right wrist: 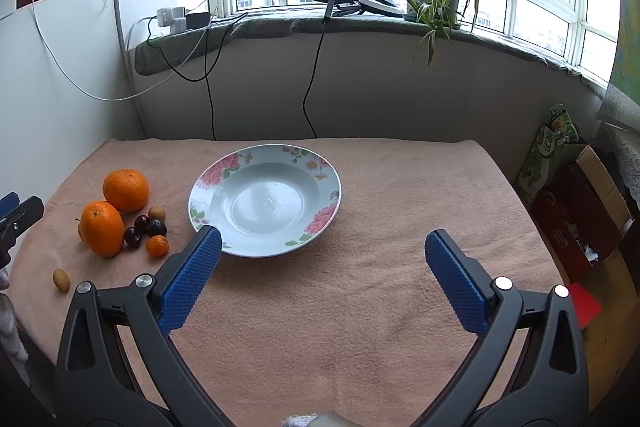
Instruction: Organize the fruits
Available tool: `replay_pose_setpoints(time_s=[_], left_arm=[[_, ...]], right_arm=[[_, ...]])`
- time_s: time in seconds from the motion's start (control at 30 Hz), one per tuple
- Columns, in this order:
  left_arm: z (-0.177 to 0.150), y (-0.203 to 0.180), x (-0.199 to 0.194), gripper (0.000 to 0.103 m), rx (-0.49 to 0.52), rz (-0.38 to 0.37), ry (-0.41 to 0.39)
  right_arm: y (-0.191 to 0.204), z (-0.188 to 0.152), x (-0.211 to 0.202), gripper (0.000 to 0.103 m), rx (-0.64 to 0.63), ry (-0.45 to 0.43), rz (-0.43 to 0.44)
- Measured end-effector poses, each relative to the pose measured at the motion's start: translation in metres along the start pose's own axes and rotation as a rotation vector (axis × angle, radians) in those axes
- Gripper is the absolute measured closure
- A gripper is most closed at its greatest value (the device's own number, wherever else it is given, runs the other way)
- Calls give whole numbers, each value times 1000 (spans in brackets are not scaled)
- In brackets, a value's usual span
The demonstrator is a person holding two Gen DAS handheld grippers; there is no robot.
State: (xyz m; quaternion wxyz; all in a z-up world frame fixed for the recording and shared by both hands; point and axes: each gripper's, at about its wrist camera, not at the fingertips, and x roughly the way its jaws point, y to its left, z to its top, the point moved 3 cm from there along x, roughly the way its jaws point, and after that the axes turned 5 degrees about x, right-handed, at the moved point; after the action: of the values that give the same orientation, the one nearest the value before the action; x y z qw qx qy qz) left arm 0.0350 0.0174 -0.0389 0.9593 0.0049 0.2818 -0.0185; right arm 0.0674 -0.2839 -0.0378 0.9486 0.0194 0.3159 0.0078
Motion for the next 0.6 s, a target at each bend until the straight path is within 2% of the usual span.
replay_pose_setpoints(time_s=[0.23,0.6], left_arm=[[-4,8,3,7,-35,-3,19],[-10,6,3,7,-26,-4,29]], right_arm=[[6,-3,2,0,6,18,4],[10,-4,1,0,6,20,5]])
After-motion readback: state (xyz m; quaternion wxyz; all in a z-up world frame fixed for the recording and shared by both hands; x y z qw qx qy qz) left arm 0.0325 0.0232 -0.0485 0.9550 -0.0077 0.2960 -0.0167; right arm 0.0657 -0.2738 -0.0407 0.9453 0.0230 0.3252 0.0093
